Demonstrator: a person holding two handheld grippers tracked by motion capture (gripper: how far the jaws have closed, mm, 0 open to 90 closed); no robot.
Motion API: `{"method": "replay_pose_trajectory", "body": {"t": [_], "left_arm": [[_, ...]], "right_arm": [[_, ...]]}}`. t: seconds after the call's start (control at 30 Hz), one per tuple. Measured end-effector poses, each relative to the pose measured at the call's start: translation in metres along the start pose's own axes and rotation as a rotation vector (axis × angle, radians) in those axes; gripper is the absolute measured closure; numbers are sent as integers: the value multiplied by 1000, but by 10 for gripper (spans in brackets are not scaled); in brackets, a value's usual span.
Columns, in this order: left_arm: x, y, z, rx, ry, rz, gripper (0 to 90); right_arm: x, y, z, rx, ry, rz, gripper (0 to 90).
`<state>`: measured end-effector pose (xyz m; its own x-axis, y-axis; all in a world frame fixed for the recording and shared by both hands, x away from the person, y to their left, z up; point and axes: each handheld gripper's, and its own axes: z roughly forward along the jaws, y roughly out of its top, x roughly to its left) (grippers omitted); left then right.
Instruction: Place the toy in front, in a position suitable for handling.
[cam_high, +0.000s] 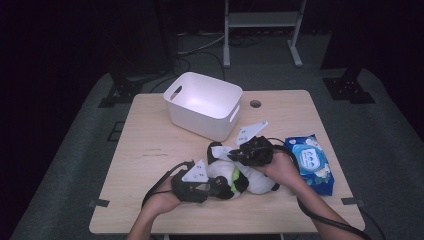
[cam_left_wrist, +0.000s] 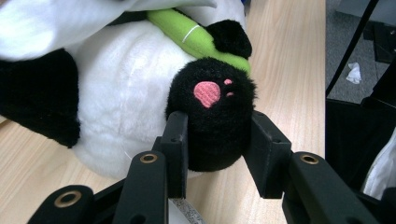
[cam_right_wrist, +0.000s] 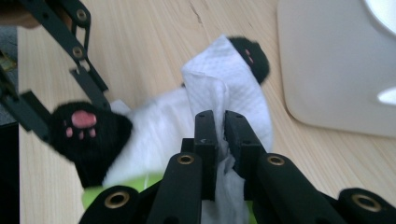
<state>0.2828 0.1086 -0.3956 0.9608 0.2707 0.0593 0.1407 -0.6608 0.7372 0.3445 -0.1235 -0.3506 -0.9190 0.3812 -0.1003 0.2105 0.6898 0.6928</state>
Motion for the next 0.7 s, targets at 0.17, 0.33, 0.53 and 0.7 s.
{"method": "replay_pose_trajectory", "body": {"t": [0.17, 0.33, 0.53, 0.7], "left_arm": [[2, -1, -1, -7, 1, -6, 620], [4, -3, -2, -24, 14, -17, 636], [8, -4, -5, -18, 20, -31, 687], [10, -6, -9, -19, 31, -46, 694]], "right_arm": [[-8, -15, -17, -5, -19, 44, 830], [-14, -30, -31, -5, -41, 68, 829], [-16, -51, -48, 6, -63, 96, 829], [-13, -71, -54, 23, -69, 118, 829]]}}
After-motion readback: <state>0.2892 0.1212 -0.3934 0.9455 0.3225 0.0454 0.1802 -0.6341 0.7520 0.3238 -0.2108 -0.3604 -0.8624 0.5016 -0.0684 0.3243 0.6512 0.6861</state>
